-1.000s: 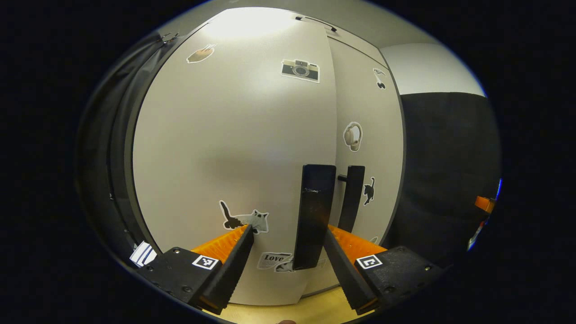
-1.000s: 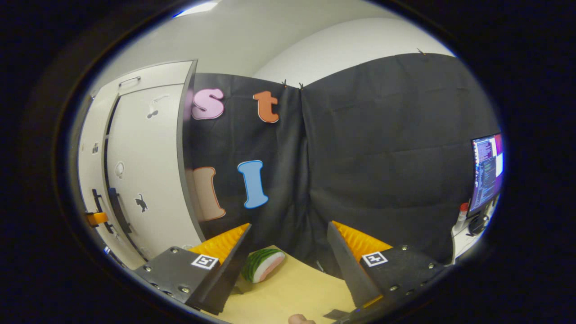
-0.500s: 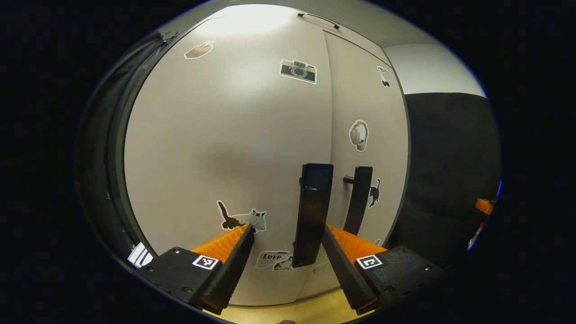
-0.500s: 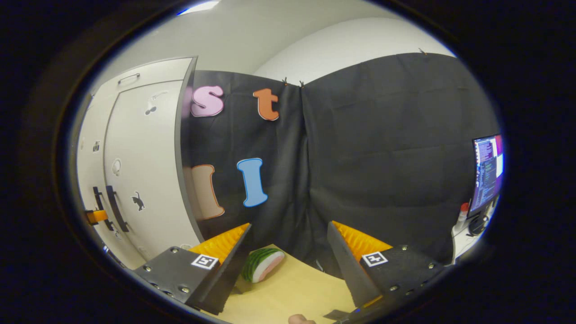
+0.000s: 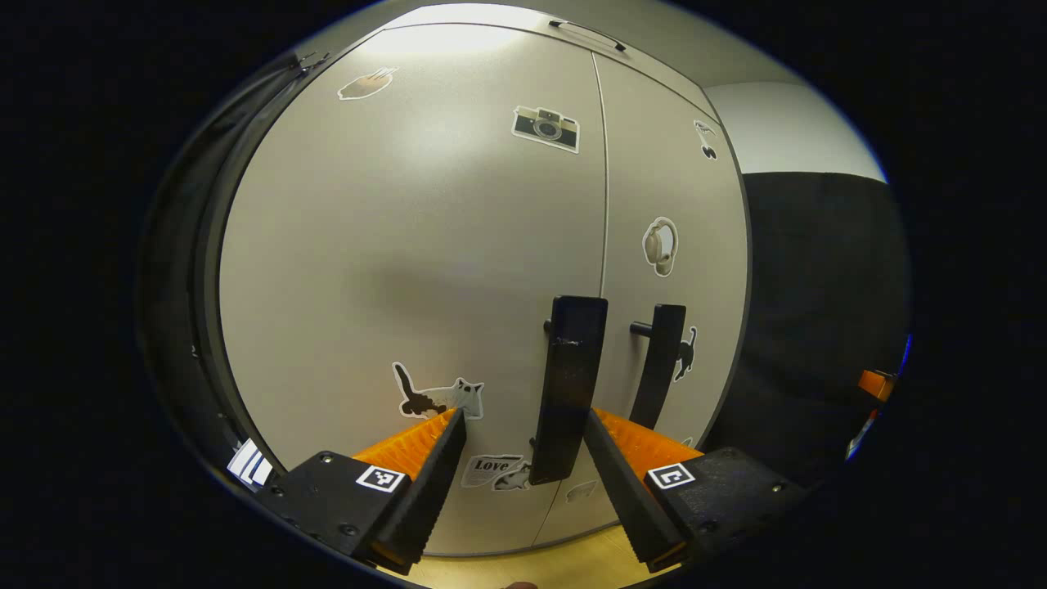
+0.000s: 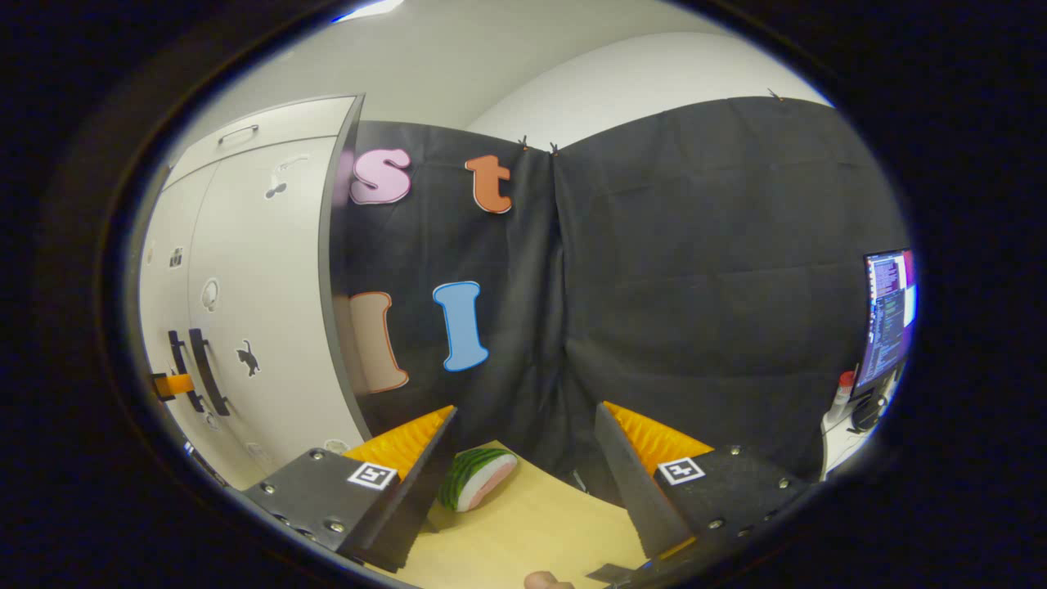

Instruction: Grasp the bottle in the cabinet with the left hand and place it on the coaster, then close the right door with the right hand and the left door with the left hand.

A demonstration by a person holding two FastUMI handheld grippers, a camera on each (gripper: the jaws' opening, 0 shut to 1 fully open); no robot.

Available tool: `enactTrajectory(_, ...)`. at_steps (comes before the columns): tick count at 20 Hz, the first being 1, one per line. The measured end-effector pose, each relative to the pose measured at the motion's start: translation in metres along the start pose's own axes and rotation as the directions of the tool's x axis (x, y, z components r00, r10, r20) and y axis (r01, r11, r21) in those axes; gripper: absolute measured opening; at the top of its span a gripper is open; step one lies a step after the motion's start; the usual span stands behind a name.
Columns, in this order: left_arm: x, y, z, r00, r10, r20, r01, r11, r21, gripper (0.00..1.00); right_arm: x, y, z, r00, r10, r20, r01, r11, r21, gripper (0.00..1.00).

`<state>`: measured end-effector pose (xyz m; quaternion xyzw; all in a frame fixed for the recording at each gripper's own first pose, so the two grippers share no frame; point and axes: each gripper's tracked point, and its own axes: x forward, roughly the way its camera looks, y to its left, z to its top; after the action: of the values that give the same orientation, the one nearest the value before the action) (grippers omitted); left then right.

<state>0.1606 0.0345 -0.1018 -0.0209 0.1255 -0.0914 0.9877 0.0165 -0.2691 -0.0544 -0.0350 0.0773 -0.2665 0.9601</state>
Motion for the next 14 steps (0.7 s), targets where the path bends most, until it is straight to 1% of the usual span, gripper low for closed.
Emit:
enactTrajectory(4,0.0,0.0,-0.001,1.0,-0.002,-0.001,0.002,1.0,-0.003,0.92,0.005,0.011,-0.003,1.0,0.022,-0.007,-0.022,1.0,-0.002,1.0)
enactTrajectory(7,0.0,0.0,0.0,1.0,0.005,-0.001,-0.005,1.0,-0.004,0.92,0.004,0.022,-0.005,0.998,0.054,-0.015,-0.054,0.999,-0.007,1.0)
enactTrajectory(10,-0.002,-0.001,0.0,1.0,0.025,-0.009,-0.025,1.0,0.004,0.91,-0.002,0.041,-0.005,0.994,0.11,-0.018,-0.11,0.993,-0.029,1.0)
enactTrajectory(11,-0.006,-0.003,0.003,1.0,0.03,-0.008,-0.03,1.0,0.004,0.93,-0.006,0.048,-0.003,0.991,0.136,-0.013,-0.136,0.99,-0.039,1.0)
enactTrajectory(12,-0.014,-0.005,0.007,0.999,0.034,0.0,-0.034,0.999,0.003,0.95,-0.009,0.056,0.001,0.987,0.161,-0.007,-0.161,0.986,-0.05,1.0)
enactTrajectory(14,-0.03,-0.008,0.017,0.999,0.052,0.012,-0.052,0.999,-0.004,0.94,-0.014,0.073,0.011,0.976,0.218,0.001,-0.217,0.974,-0.07,1.0)
